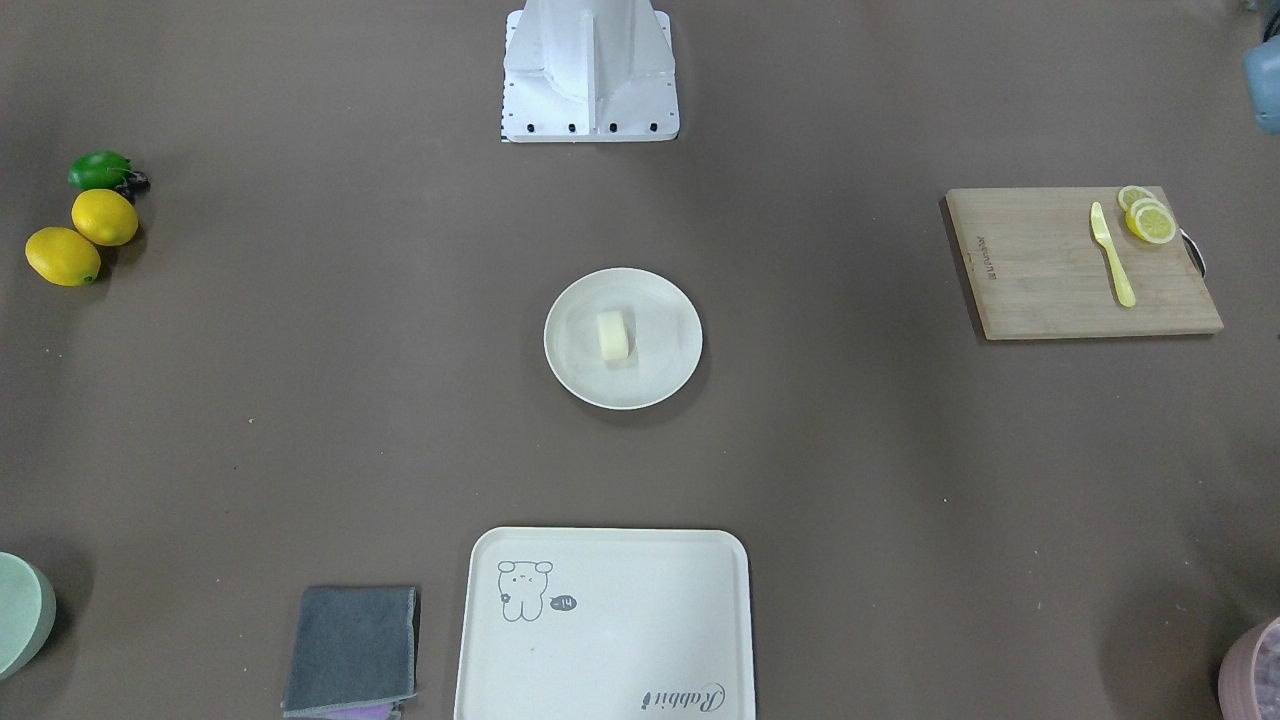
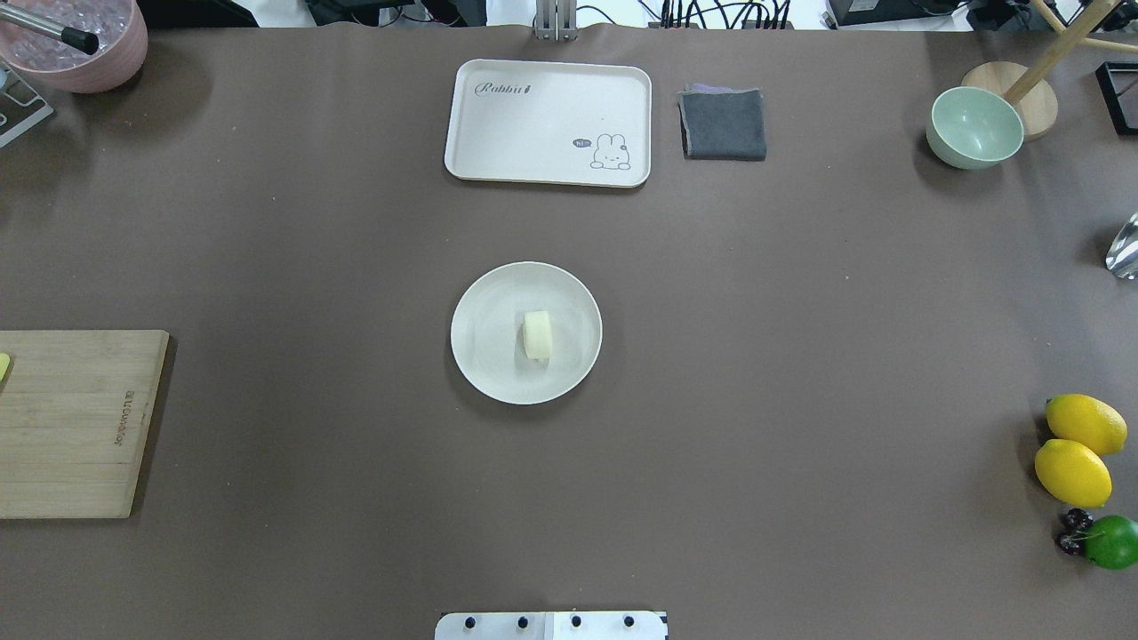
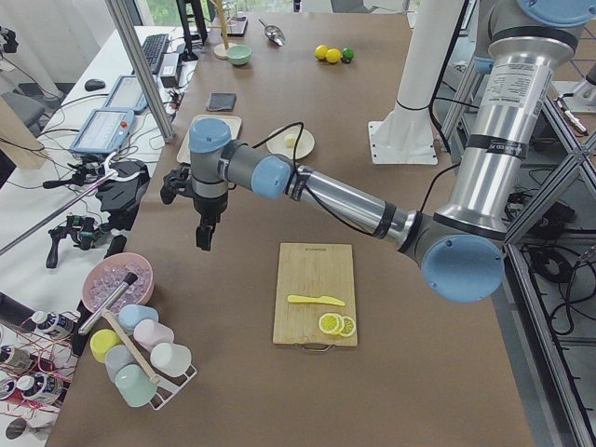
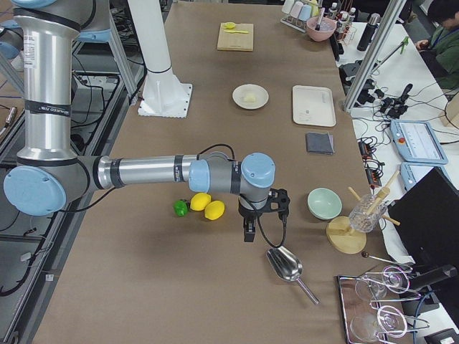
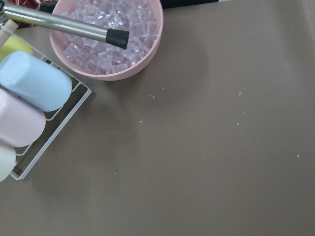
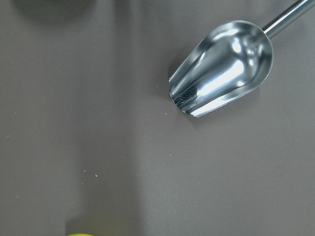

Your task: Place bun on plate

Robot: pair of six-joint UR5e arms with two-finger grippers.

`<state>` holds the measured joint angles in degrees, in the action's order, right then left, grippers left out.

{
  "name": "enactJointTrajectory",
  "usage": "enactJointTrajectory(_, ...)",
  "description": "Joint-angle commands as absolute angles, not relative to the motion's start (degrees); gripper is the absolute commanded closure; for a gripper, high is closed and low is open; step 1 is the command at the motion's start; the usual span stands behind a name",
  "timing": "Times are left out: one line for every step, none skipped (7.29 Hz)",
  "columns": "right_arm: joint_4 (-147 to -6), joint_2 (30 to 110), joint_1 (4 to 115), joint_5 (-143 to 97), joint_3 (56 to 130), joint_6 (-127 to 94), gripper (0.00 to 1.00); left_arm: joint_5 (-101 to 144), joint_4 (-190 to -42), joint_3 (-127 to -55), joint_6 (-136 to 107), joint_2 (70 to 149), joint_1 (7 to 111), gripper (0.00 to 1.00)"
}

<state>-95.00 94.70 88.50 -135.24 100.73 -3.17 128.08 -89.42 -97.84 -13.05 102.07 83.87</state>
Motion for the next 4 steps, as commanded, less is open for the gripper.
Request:
enactJointTrajectory(-94.83,94.75,88.42,-136.93,100.72,-4.04,0.0,130.78,-90.17,-95.19,-3.73,96.54,87.53,0.02)
enactJointTrajectory(-94.75,94.83,88.42,-136.93,100.9,-3.87,0.0,130.78,-92.61,-95.19,-3.69,93.46,88.06,0.02)
enactJointTrajectory(-94.75,94.83,88.42,-136.93,100.99,-3.87,0.0,130.69,-95.86,-94.92,-3.78,90.82,88.07,0.02)
enactJointTrajectory(-94.75,94.83,88.42,-136.93,100.99,-3.87,0.0,130.78,-97.28,-94.57,-4.04,89.66,88.59,0.02)
